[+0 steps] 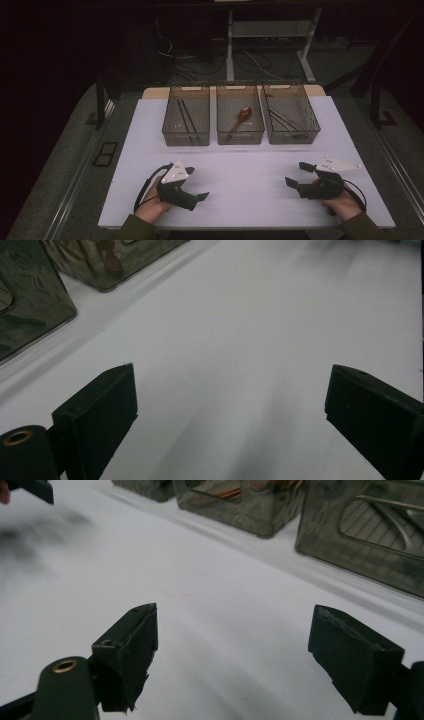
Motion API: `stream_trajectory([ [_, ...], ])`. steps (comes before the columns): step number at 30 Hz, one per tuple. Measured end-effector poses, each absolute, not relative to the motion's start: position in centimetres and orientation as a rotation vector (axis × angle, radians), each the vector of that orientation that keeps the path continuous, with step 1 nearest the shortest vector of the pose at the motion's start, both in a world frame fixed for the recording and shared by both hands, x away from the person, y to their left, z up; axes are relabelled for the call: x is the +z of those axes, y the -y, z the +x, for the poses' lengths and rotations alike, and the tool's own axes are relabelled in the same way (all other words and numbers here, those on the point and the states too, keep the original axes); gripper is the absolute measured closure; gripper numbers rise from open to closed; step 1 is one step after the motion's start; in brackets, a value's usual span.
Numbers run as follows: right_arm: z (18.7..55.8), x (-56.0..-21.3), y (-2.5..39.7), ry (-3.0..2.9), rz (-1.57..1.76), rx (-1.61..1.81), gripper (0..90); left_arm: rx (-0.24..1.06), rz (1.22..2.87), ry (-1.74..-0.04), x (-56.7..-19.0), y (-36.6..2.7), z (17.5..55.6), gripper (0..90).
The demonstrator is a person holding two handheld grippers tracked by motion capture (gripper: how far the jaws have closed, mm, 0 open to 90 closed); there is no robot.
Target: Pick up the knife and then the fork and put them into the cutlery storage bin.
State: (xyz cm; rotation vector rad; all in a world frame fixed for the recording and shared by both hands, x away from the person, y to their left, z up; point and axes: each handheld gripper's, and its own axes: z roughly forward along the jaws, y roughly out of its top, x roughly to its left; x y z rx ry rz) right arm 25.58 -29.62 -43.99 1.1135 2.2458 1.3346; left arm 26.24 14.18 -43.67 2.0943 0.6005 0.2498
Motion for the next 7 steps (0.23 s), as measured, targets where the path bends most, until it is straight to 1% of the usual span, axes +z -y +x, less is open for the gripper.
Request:
stream_trajectory([
  [7, 25.62, -44.25, 28.90, -2.275, 1.094, 1.316, 20.0, 0.251, 2.090, -0.605, -43.65, -14.18, 26.24, 5.8],
])
